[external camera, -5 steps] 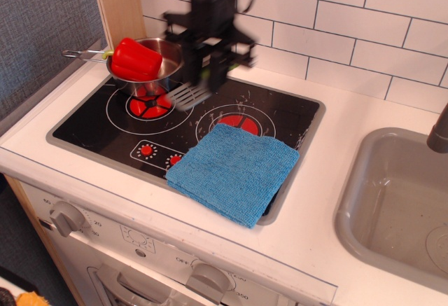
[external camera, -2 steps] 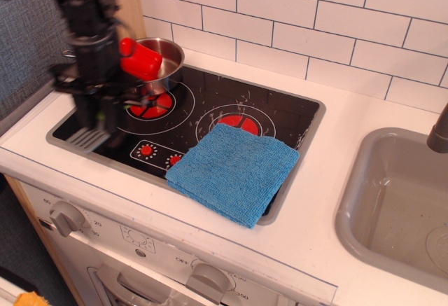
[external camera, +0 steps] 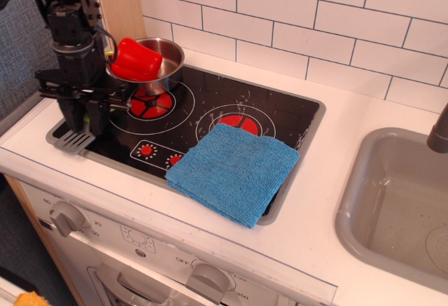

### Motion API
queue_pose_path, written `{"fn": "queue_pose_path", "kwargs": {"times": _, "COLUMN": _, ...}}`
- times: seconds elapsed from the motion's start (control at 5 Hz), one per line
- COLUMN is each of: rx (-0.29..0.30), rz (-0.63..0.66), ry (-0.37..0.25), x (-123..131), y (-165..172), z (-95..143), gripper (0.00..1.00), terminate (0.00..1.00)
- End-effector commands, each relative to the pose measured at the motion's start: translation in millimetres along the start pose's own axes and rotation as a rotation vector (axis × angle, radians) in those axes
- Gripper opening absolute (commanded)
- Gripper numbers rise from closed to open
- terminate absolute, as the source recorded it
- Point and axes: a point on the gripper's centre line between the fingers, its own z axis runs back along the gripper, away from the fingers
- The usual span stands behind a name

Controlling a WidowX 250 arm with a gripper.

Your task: Move the green spatula to the lower left side of oventop

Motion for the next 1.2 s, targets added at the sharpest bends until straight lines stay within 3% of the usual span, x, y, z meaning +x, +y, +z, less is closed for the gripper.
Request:
{"fn": "queue_pose_path", "kwargs": {"times": 0.0, "rx": -0.004, "rz": -0.100, "ry": -0.042, "x": 15, "y": -11, "z": 15, "gripper": 1.00, "terminate": 0.00}}
{"fn": "queue_pose_path", "kwargs": {"times": 0.2, "rx": -0.020, "rz": -0.027, "ry": -0.061, "x": 10, "y": -11, "z": 27, "gripper": 1.00, "terminate": 0.00}}
{"fn": "queue_pose_path", "kwargs": {"times": 0.4, "rx": -0.046, "rz": 0.013, "ry": -0.125, "x": 2, "y": -14, "z": 54, "gripper": 1.00, "terminate": 0.00}}
{"fn": "queue_pose_path", "kwargs": {"times": 0.6, "rx": -0.042, "rz": -0.025, "ry": -0.155, "x": 3, "y": -22, "z": 67, "gripper": 1.00, "terminate": 0.00}}
{"fn": "queue_pose_path", "kwargs": {"times": 0.8, "rx": -0.061, "rz": -0.070, "ry": -0.142, "x": 6, "y": -25, "z": 64, "gripper": 1.00, "terminate": 0.00}}
{"fn": "queue_pose_path", "kwargs": {"times": 1.0, "rx": -0.103, "rz": -0.262, "ry": -0.124, "x": 11, "y": -29, "z": 58, "gripper": 1.00, "terminate": 0.00}}
